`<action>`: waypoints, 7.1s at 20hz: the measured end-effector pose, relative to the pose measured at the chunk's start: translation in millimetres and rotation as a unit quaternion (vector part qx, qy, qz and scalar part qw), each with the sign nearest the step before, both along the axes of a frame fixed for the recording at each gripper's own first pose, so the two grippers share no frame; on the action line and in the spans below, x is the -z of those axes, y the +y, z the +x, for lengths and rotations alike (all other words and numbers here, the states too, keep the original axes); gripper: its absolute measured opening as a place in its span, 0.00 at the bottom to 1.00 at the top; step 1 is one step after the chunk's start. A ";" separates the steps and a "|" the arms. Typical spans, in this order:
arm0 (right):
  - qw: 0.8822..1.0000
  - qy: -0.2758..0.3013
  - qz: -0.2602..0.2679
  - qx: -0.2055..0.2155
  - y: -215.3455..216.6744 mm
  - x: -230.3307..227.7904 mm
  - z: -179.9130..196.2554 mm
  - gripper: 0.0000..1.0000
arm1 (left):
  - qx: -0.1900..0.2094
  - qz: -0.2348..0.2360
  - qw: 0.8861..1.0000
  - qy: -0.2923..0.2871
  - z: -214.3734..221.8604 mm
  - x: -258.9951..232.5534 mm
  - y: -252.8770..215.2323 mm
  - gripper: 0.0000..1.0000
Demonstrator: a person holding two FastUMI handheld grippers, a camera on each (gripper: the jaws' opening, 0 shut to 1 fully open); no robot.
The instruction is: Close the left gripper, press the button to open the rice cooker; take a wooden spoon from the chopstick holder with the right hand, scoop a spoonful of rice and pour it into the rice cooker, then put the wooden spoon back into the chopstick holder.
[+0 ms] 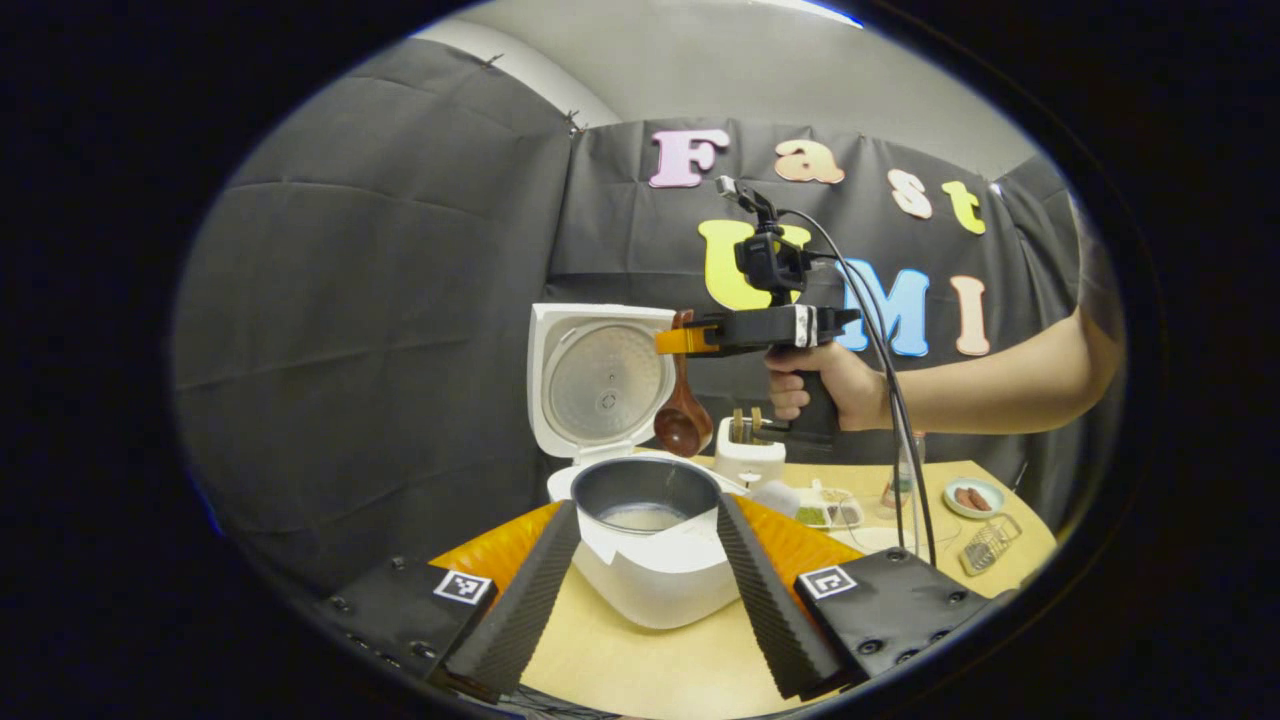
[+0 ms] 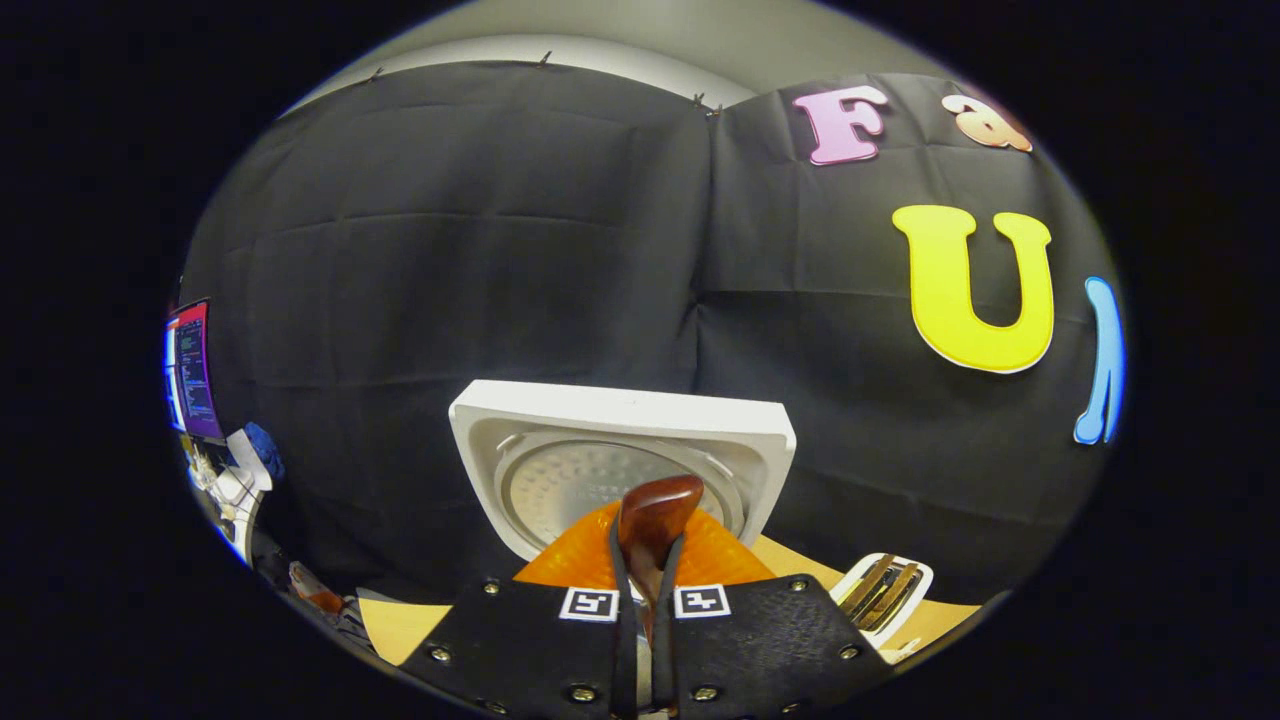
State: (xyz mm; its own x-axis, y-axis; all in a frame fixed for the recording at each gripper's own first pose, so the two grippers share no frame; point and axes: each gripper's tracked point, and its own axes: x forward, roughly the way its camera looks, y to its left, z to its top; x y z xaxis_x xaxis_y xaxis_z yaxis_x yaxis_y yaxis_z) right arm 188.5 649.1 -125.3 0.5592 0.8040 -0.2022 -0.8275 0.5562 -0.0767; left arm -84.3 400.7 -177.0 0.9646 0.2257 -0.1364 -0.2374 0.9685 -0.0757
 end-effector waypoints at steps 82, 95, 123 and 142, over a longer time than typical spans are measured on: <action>0.879 0.012 0.037 0.475 -706.7 5.5 -126.0 0.93 | 0.120 0.041 0.992 -0.017 104.1 -100.6 -275.5 0.93; 0.892 -0.032 0.093 0.441 -620.1 -81.3 -135.3 0.93 | 0.073 0.049 0.995 -0.044 167.2 -180.2 -137.1 0.92; 0.872 -0.035 0.072 0.482 -554.5 -84.1 -113.7 0.93 | -0.183 -0.028 0.979 0.090 360.5 -122.8 178.7 0.97; 0.890 -0.032 0.065 0.449 -558.7 -91.5 -125.3 0.93 | -0.153 -0.021 0.986 0.066 264.1 -70.6 58.9 0.95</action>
State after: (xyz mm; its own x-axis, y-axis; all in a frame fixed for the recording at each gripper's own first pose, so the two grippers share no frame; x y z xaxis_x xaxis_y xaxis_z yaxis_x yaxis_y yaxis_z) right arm 63.2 90.4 -33.8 0.9957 0.0405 -0.0839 -0.0402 0.9992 0.0049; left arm 179.9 459.6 -106.4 0.8248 0.4956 -0.2722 -0.5292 0.8462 -0.0628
